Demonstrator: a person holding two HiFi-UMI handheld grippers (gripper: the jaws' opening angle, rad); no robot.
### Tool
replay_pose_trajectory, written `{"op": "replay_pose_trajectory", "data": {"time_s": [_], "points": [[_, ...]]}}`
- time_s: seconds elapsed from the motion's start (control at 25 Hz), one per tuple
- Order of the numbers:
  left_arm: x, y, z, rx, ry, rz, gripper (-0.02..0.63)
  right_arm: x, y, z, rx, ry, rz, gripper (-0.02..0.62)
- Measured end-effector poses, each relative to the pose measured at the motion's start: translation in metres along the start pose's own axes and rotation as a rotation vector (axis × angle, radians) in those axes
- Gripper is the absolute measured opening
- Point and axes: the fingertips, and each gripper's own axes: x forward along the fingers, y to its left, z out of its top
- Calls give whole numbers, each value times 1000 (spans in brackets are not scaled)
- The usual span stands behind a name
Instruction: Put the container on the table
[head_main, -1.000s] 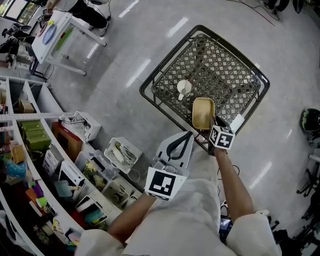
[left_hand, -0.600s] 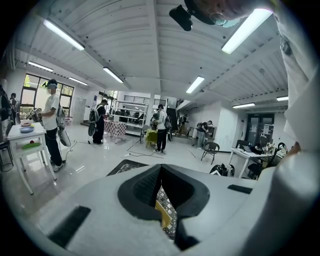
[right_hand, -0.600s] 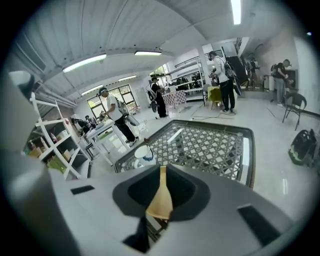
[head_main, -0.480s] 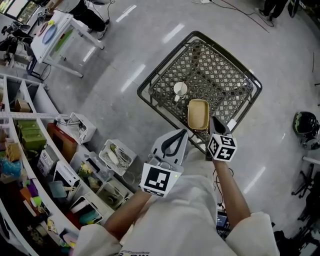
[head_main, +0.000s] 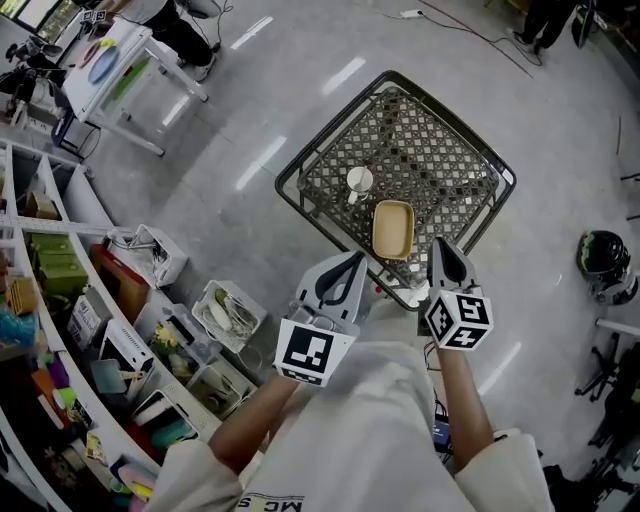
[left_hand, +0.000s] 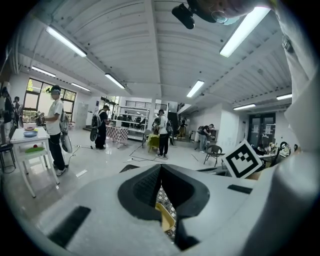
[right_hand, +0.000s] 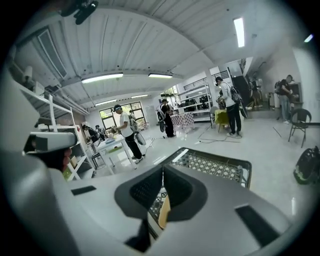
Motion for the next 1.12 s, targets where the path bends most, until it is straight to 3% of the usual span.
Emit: {"op": "replay_pose_trajectory", "data": {"time_s": [0.56,0.72,0.96,1.12], "points": [[-28,18,27,-35,-69,53,23,-86,39,76,-112,-177,51,20],[-38,23,29,-5,-74,50,23,-114,51,91,-167,-206,62,20],[-49,21,39,-1,-101,34,23,-137,56,90,-238,-219,51,20],[-55,20,35,3,-105,25,23,-141,58,81,-224,-224,30,20]]}}
